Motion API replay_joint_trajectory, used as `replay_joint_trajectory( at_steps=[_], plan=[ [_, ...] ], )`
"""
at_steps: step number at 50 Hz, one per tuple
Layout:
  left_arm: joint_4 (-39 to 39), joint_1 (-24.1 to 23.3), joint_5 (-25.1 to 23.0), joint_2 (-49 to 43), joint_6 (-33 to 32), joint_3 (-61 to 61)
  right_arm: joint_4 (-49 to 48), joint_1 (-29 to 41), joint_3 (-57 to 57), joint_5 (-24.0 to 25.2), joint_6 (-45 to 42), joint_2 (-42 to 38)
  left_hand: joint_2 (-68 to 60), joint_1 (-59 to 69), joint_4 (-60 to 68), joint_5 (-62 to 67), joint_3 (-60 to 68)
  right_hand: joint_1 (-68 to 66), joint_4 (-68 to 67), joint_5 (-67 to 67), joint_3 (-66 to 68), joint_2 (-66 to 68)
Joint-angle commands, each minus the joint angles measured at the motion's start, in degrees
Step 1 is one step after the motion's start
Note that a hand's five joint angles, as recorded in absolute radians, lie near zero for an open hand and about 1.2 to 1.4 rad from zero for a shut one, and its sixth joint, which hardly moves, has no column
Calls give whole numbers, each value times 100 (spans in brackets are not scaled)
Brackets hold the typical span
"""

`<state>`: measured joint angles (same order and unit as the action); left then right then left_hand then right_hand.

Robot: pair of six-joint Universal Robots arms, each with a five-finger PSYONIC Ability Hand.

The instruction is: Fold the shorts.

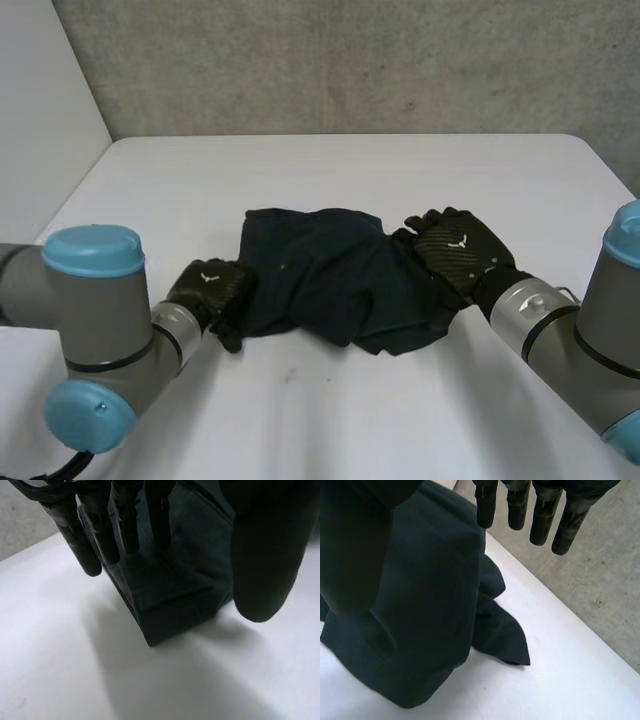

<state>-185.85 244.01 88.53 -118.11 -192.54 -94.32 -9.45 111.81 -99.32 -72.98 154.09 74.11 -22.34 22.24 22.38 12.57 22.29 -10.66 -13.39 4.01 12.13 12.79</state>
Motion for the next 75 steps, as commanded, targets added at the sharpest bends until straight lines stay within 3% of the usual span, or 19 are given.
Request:
replay_joint_trajectory(
  at_steps=[1,13,22,32,37,41,48,54,59,63,64,66,72,75],
  plan=[
    [-294,-2,15,-370,-82,133,-65,-2,18,-14,7,-98,-890,899,886,867,895,66,339,-401,-213,-279],
    [-514,59,76,-704,-556,388,-92,-2,1,-32,7,-107,-2049,2059,2045,2026,2054,66,339,-401,-213,-279],
    [-759,77,392,-748,-829,520,-92,16,-43,-32,7,-99,-5732,5741,5728,5709,5737,66,339,-401,-213,-279],
    [-1085,305,823,-722,-1320,862,-92,16,-70,-41,7,-90,-5766,5776,5762,5743,5771,66,339,-401,-213,-279],
    [-1409,857,1113,-100,-1707,1537,-92,25,-70,-58,16,-81,-5766,5776,5762,5743,5771,66,339,-401,-213,-279],
    [-1699,965,1219,331,-1656,2082,-92,60,-78,-67,16,-81,-5766,5776,5762,5743,5771,66,339,-401,-213,-279],
    [-1929,289,1088,473,-1392,2427,-92,60,-105,-234,16,-55,-5766,5776,5762,5743,5771,66,339,-401,-213,-279],
    [-1955,-941,385,-79,-1427,2094,-188,7,-87,-515,16,-28,-5766,5776,5762,5743,5771,66,339,-401,-213,-279],
    [-1912,-1873,-64,-765,-1427,1909,-373,-72,-35,-1085,121,-11,-5766,5776,5762,5743,5771,66,339,-401,-213,-279],
    [-1876,-2234,-152,-1012,-1383,1804,-417,-238,0,-1411,157,-11,-3755,3764,3750,3731,3760,66,339,-401,-213,-279],
    [-1859,-2261,-152,-1021,-1400,1708,-417,-274,9,-1429,166,-11,-2484,2494,2480,2461,2489,66,339,-401,-213,-279],
    [-1832,-2270,-161,-995,-1409,1593,-417,-344,18,-1456,166,-2,-1332,1342,1328,1309,1337,66,339,-401,-213,-279],
    [-1815,-2156,-99,-231,-1357,1180,-408,-441,106,-1429,166,-2,-335,345,331,312,340,66,339,-401,-213,-279],
    [-1815,-1823,-73,339,-1356,873,-365,-432,176,-1412,166,-2,-185,194,180,161,190,66,339,-401,-213,-279]
  ],
)
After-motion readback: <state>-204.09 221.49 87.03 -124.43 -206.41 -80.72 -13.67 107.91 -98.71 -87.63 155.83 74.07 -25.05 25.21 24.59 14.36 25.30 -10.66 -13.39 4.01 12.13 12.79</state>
